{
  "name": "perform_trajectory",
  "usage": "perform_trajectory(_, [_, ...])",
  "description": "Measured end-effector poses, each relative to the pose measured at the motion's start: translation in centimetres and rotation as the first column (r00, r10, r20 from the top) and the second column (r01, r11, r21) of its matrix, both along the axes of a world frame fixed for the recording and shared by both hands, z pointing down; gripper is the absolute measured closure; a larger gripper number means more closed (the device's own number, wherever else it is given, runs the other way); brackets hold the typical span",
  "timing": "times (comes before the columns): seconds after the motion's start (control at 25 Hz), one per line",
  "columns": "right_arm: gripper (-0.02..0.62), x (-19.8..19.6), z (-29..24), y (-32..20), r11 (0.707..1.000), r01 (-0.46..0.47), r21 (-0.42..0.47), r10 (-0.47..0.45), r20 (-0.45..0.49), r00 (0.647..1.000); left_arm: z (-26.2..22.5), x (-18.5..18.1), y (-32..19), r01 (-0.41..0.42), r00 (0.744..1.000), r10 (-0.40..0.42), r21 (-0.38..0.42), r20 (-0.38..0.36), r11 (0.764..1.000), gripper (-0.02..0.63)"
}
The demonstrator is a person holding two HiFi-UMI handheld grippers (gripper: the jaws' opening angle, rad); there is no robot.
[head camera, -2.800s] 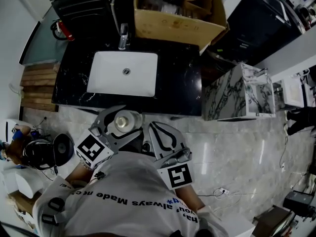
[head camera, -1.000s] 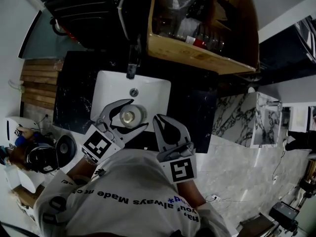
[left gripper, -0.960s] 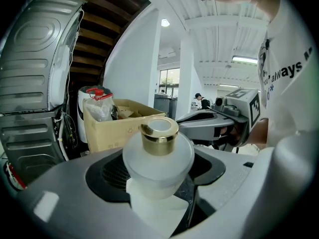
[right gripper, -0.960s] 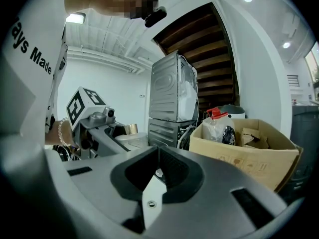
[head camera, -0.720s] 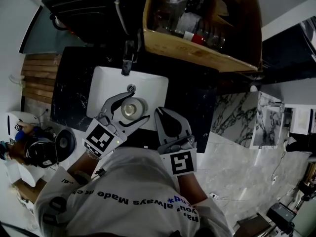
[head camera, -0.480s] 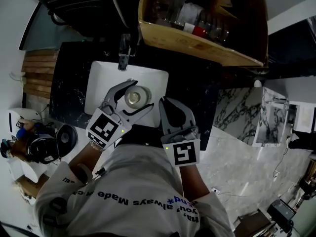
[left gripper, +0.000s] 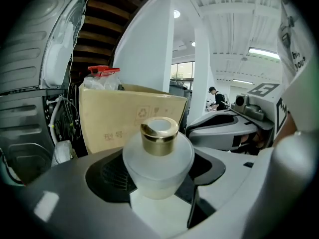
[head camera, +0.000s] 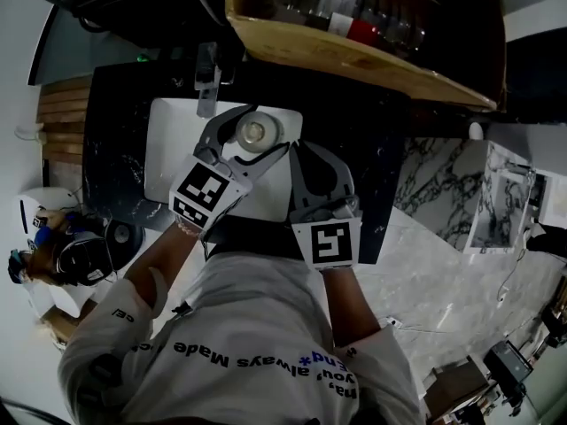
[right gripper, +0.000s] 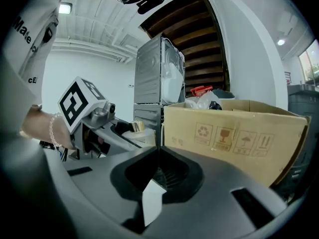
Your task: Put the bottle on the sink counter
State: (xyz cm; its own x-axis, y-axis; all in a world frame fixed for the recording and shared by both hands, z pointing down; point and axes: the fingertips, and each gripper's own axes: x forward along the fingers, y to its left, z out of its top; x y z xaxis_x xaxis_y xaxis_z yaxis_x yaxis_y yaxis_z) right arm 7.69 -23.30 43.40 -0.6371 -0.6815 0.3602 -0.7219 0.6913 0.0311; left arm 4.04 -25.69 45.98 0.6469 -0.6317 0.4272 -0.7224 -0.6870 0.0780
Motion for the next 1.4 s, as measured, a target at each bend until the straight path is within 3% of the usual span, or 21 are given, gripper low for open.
perform_trajectory(0.32, [0.577,0.6,5.4,-3.6,0.997,-0.046,-0.059,0.047,0.015,0.999,5.4,-0.3,-3.9,0.035,0.999,-0.034,-0.019,0.041,0.999,0.278])
perform_trajectory(0.52, [0.577,0.9,7.9,-5.7,0.997,-0.070,-0.039,0.071,0.029,0.997,7.8,-0.6,-5.6,0.052,0.997,-0.051,-0.024,0.061,0.998,0.278])
perform_trajectory(0.92, [0.577,0.9,11.7,-7.1,0.993,-0.062,-0.102,0.060,-0.021,0.998,12.1,-0.9,-8.1,0.073,0.994,-0.068,-0.048,0.089,0.996,0.278])
perform_trajectory(1.12, [0.577,0.8,12.9,-8.3,0.996,-0.071,-0.057,0.071,-0.001,0.997,13.4,-0.8,-9.1,0.075,0.993,-0.070,-0.052,0.097,0.996,0.278])
perform_trajectory(1.4, [0.577,0.7,14.5,-9.0,0.993,-0.072,-0.093,0.070,-0.028,0.997,14.9,-0.7,-10.0,0.078,0.992,-0.072,-0.052,0.108,0.996,0.278])
